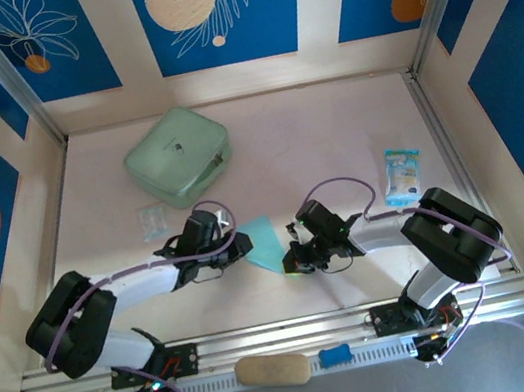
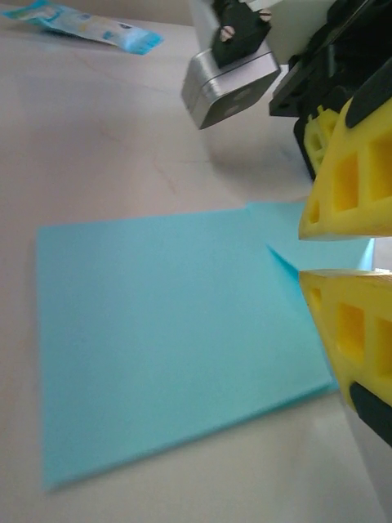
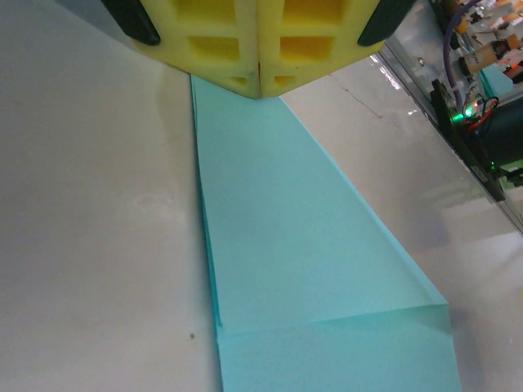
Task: Fold a paper plane with a square sheet of paper (pick it up from the middle)
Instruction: Third fold the triangle at the center of the table.
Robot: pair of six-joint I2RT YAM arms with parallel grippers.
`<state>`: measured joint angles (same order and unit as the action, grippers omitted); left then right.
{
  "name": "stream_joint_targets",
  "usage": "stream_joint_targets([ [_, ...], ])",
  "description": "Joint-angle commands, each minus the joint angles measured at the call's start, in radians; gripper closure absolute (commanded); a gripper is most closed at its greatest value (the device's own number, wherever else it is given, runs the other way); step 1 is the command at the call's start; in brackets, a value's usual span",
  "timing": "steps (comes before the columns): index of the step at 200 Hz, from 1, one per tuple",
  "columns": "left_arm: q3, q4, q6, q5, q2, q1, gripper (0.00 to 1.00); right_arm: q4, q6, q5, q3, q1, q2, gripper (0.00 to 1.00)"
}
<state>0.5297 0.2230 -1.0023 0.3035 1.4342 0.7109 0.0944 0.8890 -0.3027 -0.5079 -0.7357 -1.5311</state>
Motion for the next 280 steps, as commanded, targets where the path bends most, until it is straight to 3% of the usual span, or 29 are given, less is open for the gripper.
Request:
stream_joint_targets([
  [1,0.041,0.063,-0.049,0.009,0.079,0.059,0.85,-0.039,0.052,0.028,0.028,0.013,-0.03,1.0],
  [42,0.049,0.176,-0.14,0.027,0.217,0.134,0.91,-0.031,0.077,0.039,0.031,0.018,-0.024,1.0],
  [72,0.027,0.181,-0.166,0.014,0.221,0.139,0.92,-0.027,0.079,0.036,0.032,0.019,-0.027,1.0],
  [97,0.025,0.087,-0.143,-0.018,0.213,0.133,0.93,-0.009,0.062,0.031,0.037,0.019,-0.003,0.98],
  [136,-0.005,0.086,-0.091,-0.009,0.21,0.098,0.93,-0.011,-0.021,-0.002,0.007,0.022,0.059,0.94],
  [184,0.051,0.029,-0.005,0.018,0.212,0.091,0.92,-0.036,-0.091,-0.059,-0.073,0.025,-0.021,0.94],
  [230,0.095,0.067,0.02,0.037,0.236,0.086,0.91,-0.081,-0.043,-0.018,-0.049,0.022,-0.085,0.97],
  [253,0.117,0.033,0.024,-0.017,0.168,0.088,0.91,-0.012,0.044,-0.026,-0.011,0.025,-0.083,0.99],
  [280,0.119,-0.05,-0.039,-0.05,0.114,0.089,0.91,-0.063,0.076,0.032,-0.031,0.022,-0.075,0.99],
])
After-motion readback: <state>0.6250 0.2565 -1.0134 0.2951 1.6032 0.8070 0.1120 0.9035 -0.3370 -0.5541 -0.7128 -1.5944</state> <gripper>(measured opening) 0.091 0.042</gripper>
